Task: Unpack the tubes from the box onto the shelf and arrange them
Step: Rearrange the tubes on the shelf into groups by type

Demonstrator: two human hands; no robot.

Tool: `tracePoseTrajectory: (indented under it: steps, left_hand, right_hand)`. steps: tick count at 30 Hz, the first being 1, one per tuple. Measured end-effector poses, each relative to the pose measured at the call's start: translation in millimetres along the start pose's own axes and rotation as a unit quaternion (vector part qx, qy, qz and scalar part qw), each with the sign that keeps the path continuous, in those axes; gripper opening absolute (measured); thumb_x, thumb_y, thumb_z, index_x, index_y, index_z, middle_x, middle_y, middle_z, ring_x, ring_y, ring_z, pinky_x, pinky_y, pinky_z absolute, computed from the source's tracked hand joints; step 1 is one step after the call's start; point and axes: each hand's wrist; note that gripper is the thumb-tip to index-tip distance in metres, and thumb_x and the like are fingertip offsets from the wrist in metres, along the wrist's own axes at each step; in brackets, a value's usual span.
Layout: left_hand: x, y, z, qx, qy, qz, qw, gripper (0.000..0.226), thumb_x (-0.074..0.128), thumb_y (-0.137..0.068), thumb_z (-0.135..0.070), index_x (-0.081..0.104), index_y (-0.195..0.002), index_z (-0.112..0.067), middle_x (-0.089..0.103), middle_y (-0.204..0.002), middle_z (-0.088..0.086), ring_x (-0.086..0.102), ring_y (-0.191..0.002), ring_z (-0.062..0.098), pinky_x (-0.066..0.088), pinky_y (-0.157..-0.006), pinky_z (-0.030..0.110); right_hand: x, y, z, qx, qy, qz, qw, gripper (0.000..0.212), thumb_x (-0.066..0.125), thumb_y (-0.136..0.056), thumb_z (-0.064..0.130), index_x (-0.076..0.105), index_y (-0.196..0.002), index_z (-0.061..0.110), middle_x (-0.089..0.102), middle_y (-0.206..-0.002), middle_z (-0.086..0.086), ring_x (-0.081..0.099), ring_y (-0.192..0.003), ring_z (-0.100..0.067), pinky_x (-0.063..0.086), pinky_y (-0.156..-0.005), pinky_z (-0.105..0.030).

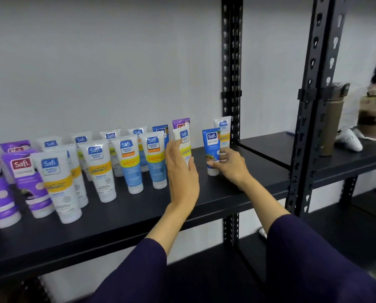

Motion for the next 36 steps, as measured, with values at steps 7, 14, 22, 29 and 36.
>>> tracePoseTrajectory:
  steps: [7, 14, 22, 29, 36]
  left_hand:
    - [8.6, -10.2, 6.7, -0.182, 0.04, 0.062, 0.98, 0.056, 0.056, -0.092, -0.007, 0.029, -0.141, -0.01, 0.046, -0.14, 0.011, 0.047, -0.128, 0.025, 0.046, -0.101, 0.043]
    - [10.5, -16.1, 9.8, -0.242, 0.036, 0.126, 0.961, 0.039, 0.048, -0.096, -0.005, 0.035, -0.133, -0.007, 0.048, -0.137, 0.014, 0.048, -0.125, 0.029, 0.042, -0.1, 0.04]
    - [0.6, 0.6, -0.2, -0.276, -0.013, 0.112, 0.955, 0.053, 0.06, -0.09, -0.009, 0.034, -0.136, -0.004, 0.037, -0.137, 0.014, 0.045, -0.124, 0.026, 0.041, -0.099, 0.033]
    - [-28.4, 33.8, -24.7, -0.087, -0.053, 0.161, 0.982, 0.014, 0.054, -0.094, -0.02, 0.054, -0.108, -0.017, 0.052, -0.11, -0.001, 0.057, -0.098, 0.015, 0.052, -0.086, 0.039]
    - [-38.6, 96.4, -40.7, 0.092, -0.202, 0.223, 0.949, 0.015, 0.047, -0.096, -0.019, 0.06, -0.103, -0.016, 0.061, -0.104, 0.002, 0.054, -0.098, 0.021, 0.046, -0.082, 0.036]
  right_hand:
    - [-1.7, 1.3, -0.8, 0.017, -0.011, -0.003, 1.0, 0.042, 0.072, -0.081, 0.013, 0.054, -0.12, 0.011, 0.062, -0.109, 0.0, 0.059, -0.088, -0.006, 0.043, -0.063, -0.009]
    - [-2.3, 2.2, -1.3, 0.021, -0.008, 0.004, 1.0, 0.044, 0.07, -0.083, 0.012, 0.052, -0.123, 0.011, 0.062, -0.117, -0.004, 0.059, -0.096, -0.01, 0.047, -0.077, -0.019]
    - [-1.5, 12.5, -1.0, 0.02, 0.028, -0.059, 0.998, 0.048, 0.072, -0.083, 0.018, 0.049, -0.123, 0.008, 0.06, -0.114, -0.006, 0.058, -0.095, -0.01, 0.044, -0.069, -0.012]
    - [-11.1, 61.3, 10.1, -0.059, 0.097, -0.15, 0.982, 0.02, 0.065, -0.088, 0.025, 0.058, -0.102, 0.012, 0.061, -0.087, 0.001, 0.053, -0.07, 0.0, 0.04, -0.056, -0.004]
    - [-25.5, 146.5, -8.9, -0.038, 0.214, -0.135, 0.967, 0.013, 0.057, -0.09, 0.027, 0.057, -0.098, 0.016, 0.063, -0.084, 0.004, 0.059, -0.078, -0.016, 0.05, -0.07, -0.033]
Point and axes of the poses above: each hand's wrist, its own y-axis away from the middle knuckle, its own x-axis out of the palm, z = x × y
